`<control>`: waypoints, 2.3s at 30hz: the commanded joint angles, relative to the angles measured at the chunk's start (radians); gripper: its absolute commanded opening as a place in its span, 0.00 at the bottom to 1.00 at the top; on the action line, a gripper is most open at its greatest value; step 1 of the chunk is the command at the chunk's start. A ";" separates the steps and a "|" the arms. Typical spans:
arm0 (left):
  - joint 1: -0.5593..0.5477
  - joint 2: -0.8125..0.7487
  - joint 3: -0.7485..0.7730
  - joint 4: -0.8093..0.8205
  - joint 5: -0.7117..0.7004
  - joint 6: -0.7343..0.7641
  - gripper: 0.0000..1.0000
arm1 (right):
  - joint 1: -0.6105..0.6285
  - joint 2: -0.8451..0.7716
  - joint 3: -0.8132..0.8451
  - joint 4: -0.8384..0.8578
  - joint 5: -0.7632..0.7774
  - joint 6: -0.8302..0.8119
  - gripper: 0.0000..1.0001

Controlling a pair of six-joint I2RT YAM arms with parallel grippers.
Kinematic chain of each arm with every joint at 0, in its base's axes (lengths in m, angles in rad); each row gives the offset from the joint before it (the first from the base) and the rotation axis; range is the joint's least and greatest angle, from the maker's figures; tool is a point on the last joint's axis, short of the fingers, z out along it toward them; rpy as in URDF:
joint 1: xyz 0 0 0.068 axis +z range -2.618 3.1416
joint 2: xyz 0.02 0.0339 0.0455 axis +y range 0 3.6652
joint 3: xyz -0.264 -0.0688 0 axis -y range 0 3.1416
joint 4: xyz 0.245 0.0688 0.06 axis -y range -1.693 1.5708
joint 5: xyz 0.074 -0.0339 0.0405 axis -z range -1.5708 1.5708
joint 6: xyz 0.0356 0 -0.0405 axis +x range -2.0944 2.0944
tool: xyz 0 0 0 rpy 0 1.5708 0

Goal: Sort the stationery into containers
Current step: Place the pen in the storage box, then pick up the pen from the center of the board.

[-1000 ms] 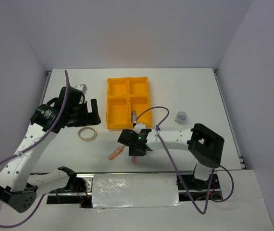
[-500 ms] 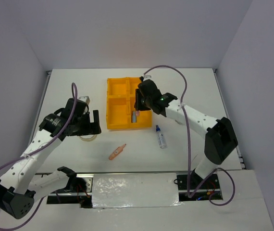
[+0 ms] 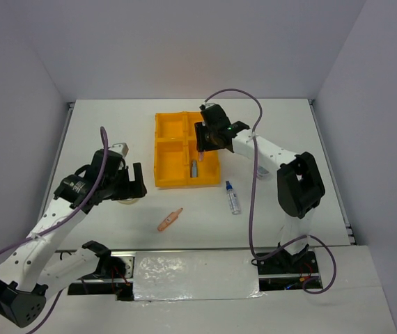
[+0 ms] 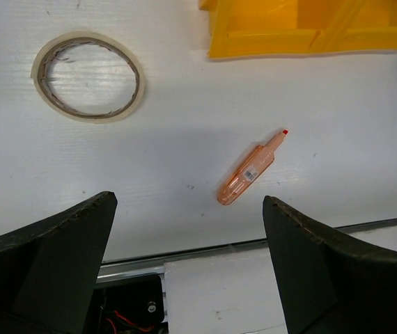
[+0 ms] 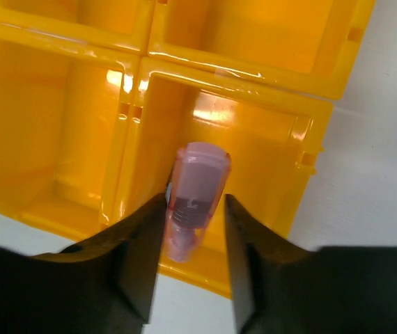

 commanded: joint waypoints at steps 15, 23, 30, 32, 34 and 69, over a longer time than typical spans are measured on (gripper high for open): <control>-0.044 0.203 -0.002 0.120 0.170 0.058 0.98 | -0.007 -0.204 -0.015 -0.001 -0.179 0.021 0.65; -0.280 0.450 0.059 0.150 0.023 -0.048 0.99 | -0.004 -0.550 -0.259 0.017 -0.302 0.030 0.66; -0.388 0.565 -0.008 0.169 -0.140 -0.217 0.98 | -0.006 -0.774 -0.366 0.025 -0.325 0.050 0.66; -0.408 0.578 -0.022 0.181 -0.171 -0.240 0.98 | -0.004 -0.805 -0.380 0.031 -0.343 0.058 0.66; -0.429 0.587 -0.037 0.209 -0.191 -0.258 0.97 | -0.004 -0.839 -0.377 0.022 -0.351 0.056 0.66; -0.715 0.449 -0.090 0.377 -0.278 -0.357 0.00 | -0.016 -0.917 -0.374 -0.142 -0.196 0.289 0.69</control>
